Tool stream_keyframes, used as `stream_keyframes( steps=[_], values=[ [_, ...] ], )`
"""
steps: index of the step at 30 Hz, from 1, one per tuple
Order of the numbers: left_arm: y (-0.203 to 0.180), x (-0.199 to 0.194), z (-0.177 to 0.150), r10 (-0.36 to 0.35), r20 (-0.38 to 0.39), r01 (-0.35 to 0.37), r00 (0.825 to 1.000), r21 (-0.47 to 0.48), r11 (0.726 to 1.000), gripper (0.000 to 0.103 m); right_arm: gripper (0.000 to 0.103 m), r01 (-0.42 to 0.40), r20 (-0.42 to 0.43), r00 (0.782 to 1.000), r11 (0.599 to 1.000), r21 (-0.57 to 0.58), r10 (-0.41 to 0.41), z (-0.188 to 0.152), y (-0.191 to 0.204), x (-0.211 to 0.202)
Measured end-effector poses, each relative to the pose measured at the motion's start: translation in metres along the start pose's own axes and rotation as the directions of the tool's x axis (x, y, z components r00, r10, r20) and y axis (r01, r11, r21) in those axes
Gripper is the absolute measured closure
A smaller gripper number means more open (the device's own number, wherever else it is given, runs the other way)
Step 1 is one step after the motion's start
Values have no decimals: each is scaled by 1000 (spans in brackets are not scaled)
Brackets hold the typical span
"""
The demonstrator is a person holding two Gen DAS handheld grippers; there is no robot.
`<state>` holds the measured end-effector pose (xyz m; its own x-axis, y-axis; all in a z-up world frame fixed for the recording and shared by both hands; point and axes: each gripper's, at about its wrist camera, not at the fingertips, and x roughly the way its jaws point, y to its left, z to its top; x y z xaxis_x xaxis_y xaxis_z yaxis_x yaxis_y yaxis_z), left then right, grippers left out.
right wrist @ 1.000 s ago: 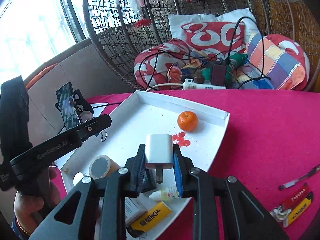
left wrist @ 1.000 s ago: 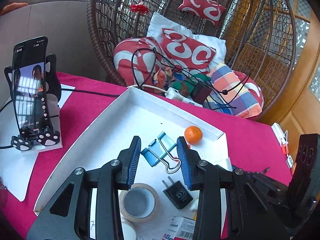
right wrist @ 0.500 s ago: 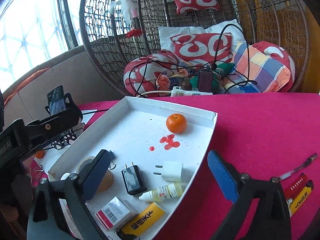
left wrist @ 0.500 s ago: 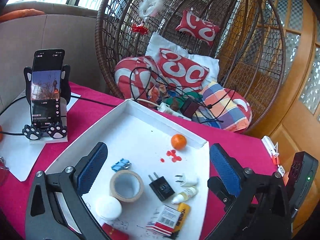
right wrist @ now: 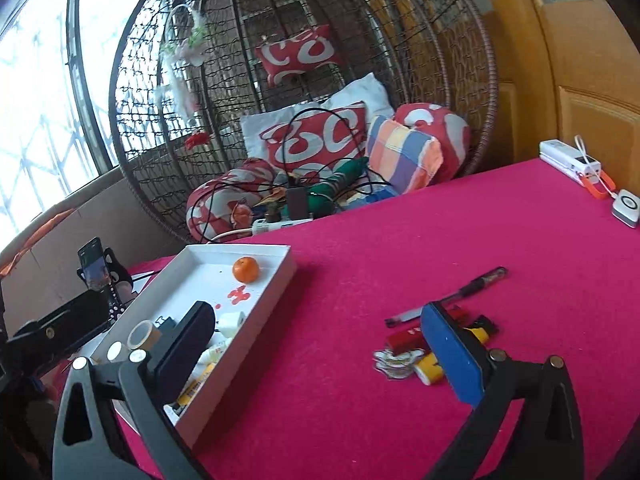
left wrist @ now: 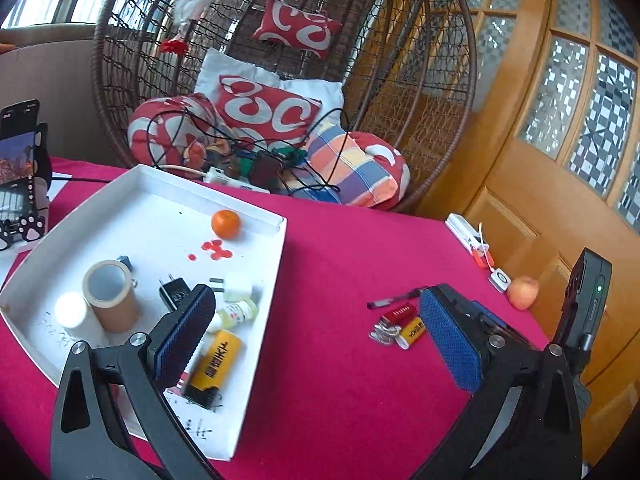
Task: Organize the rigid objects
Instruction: 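Move both open grippers toward the yellow lighter and red USB stick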
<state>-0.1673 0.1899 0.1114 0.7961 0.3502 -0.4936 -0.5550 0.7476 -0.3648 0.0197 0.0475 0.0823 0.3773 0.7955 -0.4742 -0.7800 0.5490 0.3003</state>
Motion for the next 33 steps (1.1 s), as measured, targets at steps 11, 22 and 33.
stream_keyframes(
  steps=[11,22,33],
  values=[
    [-24,22,-23,-23,-93,26,995,29,999,0,0,143,-2,989,977,156,-145,-8,-87,-25],
    [-14,33,-30,19,-120,-18,993,7,1000,0,0,205,-84,977,971,123,-196,-14,-119,-23],
    [1,50,-35,58,-171,-62,984,-19,998,0,0,120,-273,940,947,-297,-205,-26,-86,28]
  ],
)
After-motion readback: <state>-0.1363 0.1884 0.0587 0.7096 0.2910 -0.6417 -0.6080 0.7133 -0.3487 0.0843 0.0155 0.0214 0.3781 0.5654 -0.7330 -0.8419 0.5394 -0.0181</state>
